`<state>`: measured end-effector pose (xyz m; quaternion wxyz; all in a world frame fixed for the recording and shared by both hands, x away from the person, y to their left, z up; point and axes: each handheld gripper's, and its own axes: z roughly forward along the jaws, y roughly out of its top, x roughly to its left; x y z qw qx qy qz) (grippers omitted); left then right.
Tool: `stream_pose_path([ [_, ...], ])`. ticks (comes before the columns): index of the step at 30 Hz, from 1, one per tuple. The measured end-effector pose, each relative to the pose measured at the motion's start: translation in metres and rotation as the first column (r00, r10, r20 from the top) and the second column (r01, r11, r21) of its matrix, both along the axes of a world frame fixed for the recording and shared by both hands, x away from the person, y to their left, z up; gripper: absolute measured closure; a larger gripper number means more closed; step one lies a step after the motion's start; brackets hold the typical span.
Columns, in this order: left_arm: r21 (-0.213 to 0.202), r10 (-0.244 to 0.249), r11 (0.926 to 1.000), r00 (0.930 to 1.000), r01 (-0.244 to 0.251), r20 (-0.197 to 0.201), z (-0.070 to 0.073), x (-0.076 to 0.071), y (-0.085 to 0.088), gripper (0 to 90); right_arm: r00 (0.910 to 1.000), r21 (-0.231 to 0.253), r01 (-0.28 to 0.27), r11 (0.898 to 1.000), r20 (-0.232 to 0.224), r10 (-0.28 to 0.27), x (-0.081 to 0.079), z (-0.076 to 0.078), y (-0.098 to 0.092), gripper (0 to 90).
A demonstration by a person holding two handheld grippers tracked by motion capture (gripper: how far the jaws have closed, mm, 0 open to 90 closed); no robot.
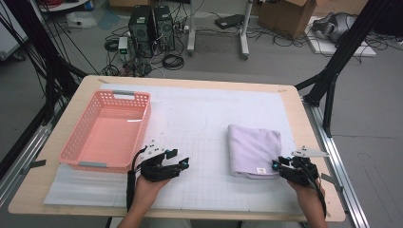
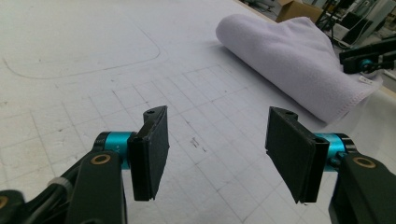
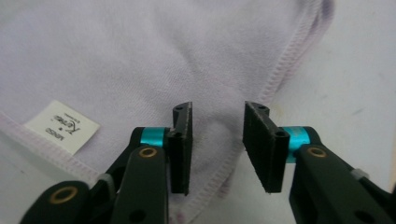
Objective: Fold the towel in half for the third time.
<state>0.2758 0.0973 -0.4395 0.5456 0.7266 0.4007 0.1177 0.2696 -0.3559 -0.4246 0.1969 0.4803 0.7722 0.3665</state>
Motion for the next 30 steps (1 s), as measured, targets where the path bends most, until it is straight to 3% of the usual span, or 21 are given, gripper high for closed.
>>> stream_pose_path([
  [3, 0.000, -0.002, 1.0000, 1.0000, 0.002, -0.001, 0.000, 0.000, -0.001, 39.7, 0.9982, 0.053, -0.022, 0.998, 0.057, 0.019, 0.007, 0.016, 0.005, 57.0],
  [6, -0.002, -0.002, 1.0000, 1.0000, 0.002, -0.001, 0.000, 0.000, 0.000, 39.7, 0.9953, 0.052, -0.042, 0.998, 0.089, 0.037, 0.027, 0.030, 0.016, 52.5],
  [8, -0.004, -0.003, 1.0000, 1.0000, 0.003, -0.001, 0.000, 0.000, 0.000, 39.6, 0.9950, 0.018, -0.041, 0.999, 0.092, 0.039, 0.044, 0.034, 0.024, 52.3],
  [13, -0.006, -0.004, 1.0000, 1.0000, 0.004, -0.003, 0.000, 0.000, 0.000, 39.7, 0.9997, -0.086, -0.004, 0.996, 0.023, 0.006, 0.088, 0.024, 0.041, 53.3],
  [16, -0.011, -0.003, 0.9999, 1.0000, 0.003, -0.002, 0.000, 0.000, 0.001, 39.7, 0.9975, -0.158, 0.045, 0.986, -0.046, -0.053, 0.102, 0.010, 0.041, 55.5],
  [17, -0.009, -0.003, 1.0000, 1.0000, 0.003, 0.000, 0.000, 0.000, 0.002, 39.6, 0.9961, -0.145, 0.055, 0.988, -0.061, -0.064, 0.103, 0.006, 0.038, 55.5],
  [21, -0.010, -0.002, 0.9999, 1.0000, 0.002, -0.005, 0.000, 0.000, 0.002, 39.7, 0.9950, -0.114, 0.082, 0.990, -0.048, -0.088, 0.101, 0.005, 0.028, 54.0],
  [24, -0.010, -0.006, 0.9999, 1.0000, 0.006, -0.003, 0.000, 0.000, 0.002, 39.6, 0.9985, -0.064, 0.048, 0.997, -0.022, -0.050, 0.104, 0.012, 0.032, 46.3],
  [27, -0.011, -0.004, 0.9999, 1.0000, 0.004, -0.006, 0.000, 0.000, 0.002, 39.6, 0.9995, -0.055, -0.031, 0.998, -0.004, 0.031, 0.113, 0.016, 0.049, 43.4],
  [30, -0.011, -0.007, 0.9999, 1.0000, 0.007, -0.007, 0.000, 0.000, 0.001, 39.6, 0.9920, -0.109, -0.124, 0.986, -0.038, 0.121, 0.125, 0.013, 0.072, 43.0],
])
